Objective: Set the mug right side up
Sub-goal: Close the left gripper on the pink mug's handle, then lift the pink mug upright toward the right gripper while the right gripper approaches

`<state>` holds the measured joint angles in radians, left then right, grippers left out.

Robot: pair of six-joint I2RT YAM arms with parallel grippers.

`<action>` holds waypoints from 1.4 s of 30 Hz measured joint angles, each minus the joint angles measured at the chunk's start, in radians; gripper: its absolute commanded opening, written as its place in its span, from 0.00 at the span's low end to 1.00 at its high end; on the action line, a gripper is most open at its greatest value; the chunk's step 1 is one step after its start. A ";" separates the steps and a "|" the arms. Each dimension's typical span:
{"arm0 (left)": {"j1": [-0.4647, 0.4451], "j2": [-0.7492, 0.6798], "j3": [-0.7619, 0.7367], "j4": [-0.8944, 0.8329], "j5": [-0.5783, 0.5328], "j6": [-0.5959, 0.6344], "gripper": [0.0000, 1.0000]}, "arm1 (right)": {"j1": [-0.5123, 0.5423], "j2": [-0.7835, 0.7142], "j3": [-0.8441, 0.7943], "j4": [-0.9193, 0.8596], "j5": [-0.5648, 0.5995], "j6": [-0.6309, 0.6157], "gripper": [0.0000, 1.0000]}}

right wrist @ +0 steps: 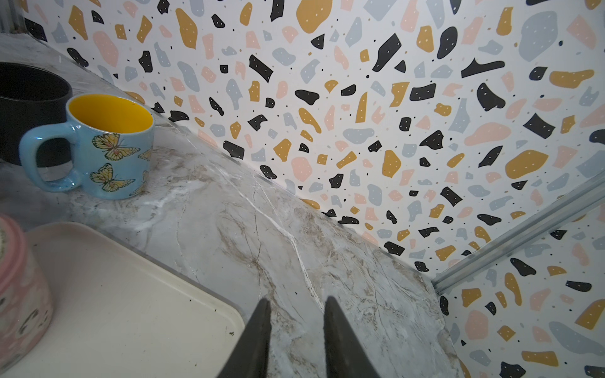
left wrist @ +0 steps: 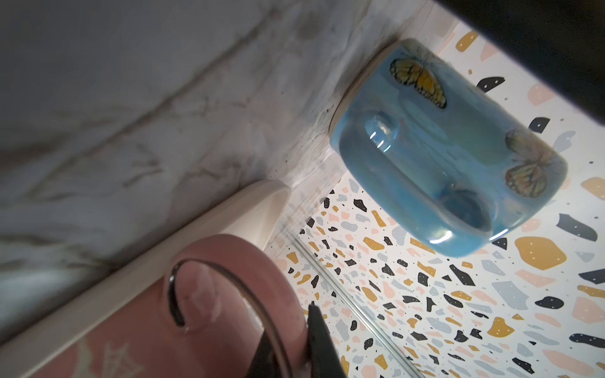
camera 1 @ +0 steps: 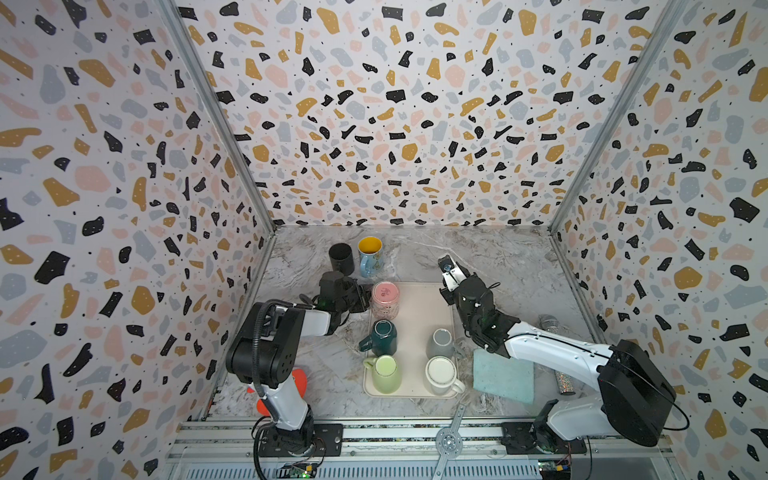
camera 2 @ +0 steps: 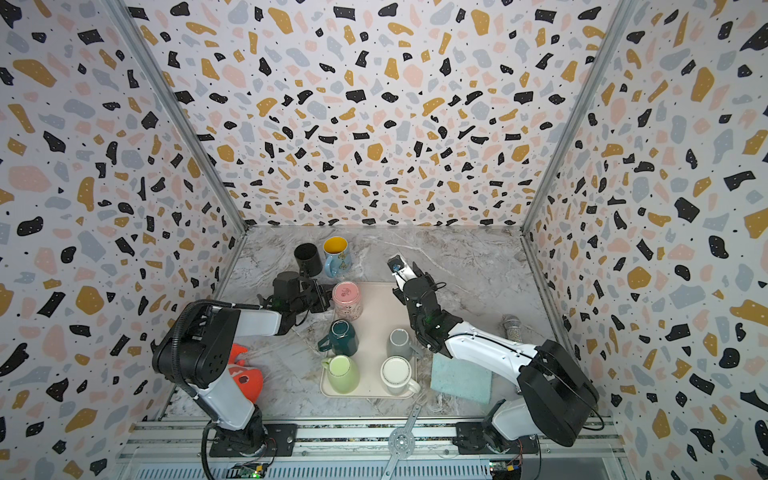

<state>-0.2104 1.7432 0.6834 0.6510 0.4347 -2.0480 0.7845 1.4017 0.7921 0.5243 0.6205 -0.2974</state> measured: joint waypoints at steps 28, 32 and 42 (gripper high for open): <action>-0.043 0.037 0.145 0.207 0.031 0.131 0.00 | 0.000 0.000 0.000 -0.001 0.005 0.000 0.30; -0.043 -0.043 0.203 0.100 0.028 0.275 0.00 | 0.000 0.000 0.000 -0.001 0.005 0.000 0.29; -0.050 -0.105 0.321 -0.139 0.020 0.640 0.00 | 0.000 -0.036 0.000 -0.003 0.005 0.000 0.30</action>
<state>-0.2604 1.6379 1.0042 0.5117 0.4549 -1.4078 0.7849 1.3659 0.7921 0.5217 0.6254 -0.2970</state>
